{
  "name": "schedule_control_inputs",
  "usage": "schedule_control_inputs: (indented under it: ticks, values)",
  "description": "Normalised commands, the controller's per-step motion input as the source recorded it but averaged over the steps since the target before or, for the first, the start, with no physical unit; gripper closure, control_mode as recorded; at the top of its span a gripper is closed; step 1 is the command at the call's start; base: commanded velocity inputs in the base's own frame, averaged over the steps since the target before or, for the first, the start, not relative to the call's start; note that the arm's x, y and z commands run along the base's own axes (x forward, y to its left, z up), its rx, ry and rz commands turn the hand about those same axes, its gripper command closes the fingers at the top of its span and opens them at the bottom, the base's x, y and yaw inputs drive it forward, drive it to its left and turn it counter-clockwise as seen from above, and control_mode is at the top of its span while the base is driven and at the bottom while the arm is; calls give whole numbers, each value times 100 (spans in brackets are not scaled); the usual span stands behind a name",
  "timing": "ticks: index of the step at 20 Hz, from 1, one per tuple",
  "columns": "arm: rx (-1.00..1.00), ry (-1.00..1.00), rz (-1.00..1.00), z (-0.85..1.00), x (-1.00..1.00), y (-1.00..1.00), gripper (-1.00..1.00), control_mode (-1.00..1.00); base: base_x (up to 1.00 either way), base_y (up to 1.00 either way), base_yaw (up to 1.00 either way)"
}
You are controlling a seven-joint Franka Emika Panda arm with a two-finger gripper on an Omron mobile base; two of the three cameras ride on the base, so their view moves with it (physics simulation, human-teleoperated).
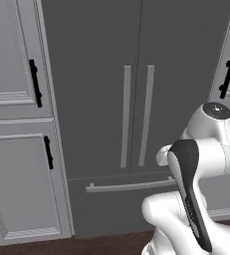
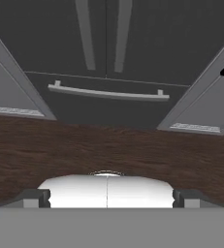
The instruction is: Grab a lemon wedge from the fridge and one ice cube from the ice bowl, and put them in the glass of lemonade.
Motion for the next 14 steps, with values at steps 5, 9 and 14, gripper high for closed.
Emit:
schedule_control_inputs:
  ticks: [5, 9, 14]
  values:
    - [0, 0, 0, 0, 0, 0, -100, 100, 0, 38, -16]
    - [0, 0, 0, 0, 0, 0, -100, 100, 0, 58, -17]
    - [0, 0, 0, 0, 0, 0, -100, 100, -3, 43, -16]
